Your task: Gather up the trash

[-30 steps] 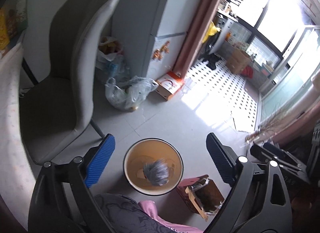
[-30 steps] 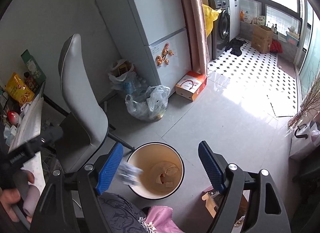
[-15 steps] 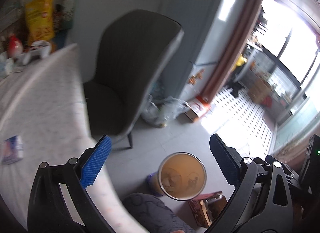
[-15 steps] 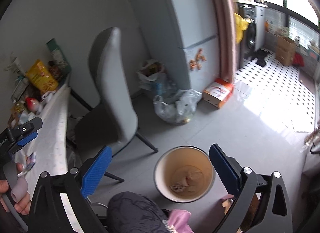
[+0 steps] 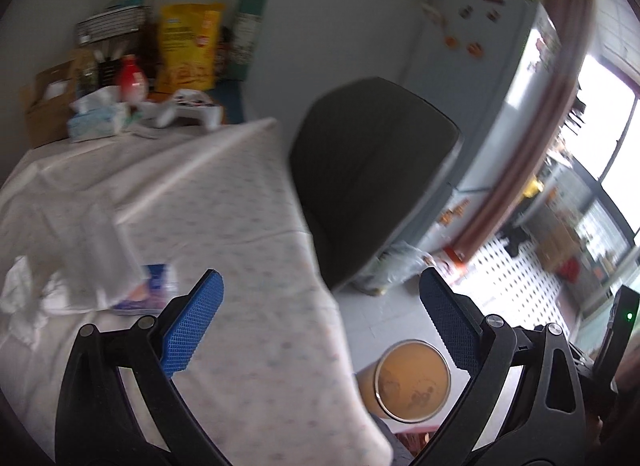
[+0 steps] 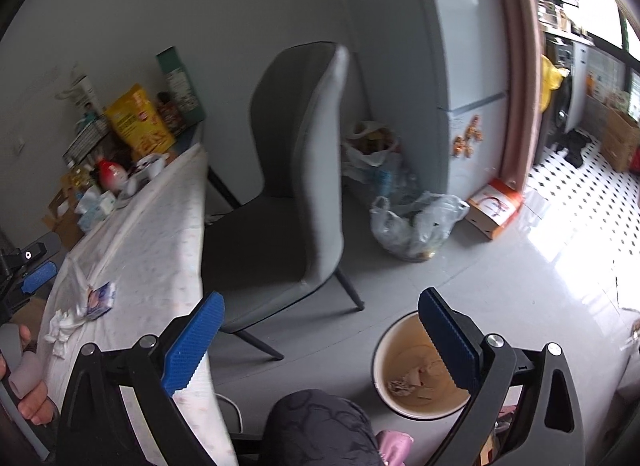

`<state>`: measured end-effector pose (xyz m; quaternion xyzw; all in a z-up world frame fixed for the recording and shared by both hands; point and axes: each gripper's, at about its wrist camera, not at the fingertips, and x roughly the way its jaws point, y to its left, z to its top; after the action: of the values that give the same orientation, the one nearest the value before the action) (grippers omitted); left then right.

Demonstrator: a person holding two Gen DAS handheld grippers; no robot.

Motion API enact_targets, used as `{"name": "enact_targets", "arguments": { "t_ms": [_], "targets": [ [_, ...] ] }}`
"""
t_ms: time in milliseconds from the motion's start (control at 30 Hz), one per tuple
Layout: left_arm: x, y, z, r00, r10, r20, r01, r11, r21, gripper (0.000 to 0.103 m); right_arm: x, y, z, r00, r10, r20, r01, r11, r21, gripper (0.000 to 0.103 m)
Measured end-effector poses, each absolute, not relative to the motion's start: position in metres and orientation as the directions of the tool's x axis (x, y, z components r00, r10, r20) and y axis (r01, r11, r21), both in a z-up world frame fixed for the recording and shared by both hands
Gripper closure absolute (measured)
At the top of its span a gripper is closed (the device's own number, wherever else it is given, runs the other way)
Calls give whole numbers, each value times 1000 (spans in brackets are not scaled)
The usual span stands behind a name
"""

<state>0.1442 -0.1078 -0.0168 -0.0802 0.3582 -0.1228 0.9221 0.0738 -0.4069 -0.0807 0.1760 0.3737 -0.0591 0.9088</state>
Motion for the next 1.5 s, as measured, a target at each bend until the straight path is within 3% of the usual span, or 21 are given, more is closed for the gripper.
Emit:
{"name": "enact_targets", "arguments": {
  "t_ms": [500,967,1233,1333,1400,1500],
  "targets": [
    [124,32,-25,782,-92,-616,-110,953,-282,6,118,-302,-71,700,190,-688,16,960,280,8],
    [101,154,-54,750,96,-654,-379,873,-307,6,150,-198,-65,637,353,-685,-201,934,295,8],
    [109,193,-87,712,122,-691,-461,824,-330,6,166,-145,-67,599,395,-697,-277,919,282,11],
    [116,201,-101,691,132,-711,-485,814,-320,6,175,-127,-72,571,409,-712,-298,911,285,16],
    [120,205,-109,680,128,-722,-494,808,-322,7,180,-117,-75,556,422,-716,-307,905,295,18],
    [128,207,-120,667,96,-738,-486,807,-335,21,187,-106,-82,536,433,-725,-305,900,312,20]
  ]
}}
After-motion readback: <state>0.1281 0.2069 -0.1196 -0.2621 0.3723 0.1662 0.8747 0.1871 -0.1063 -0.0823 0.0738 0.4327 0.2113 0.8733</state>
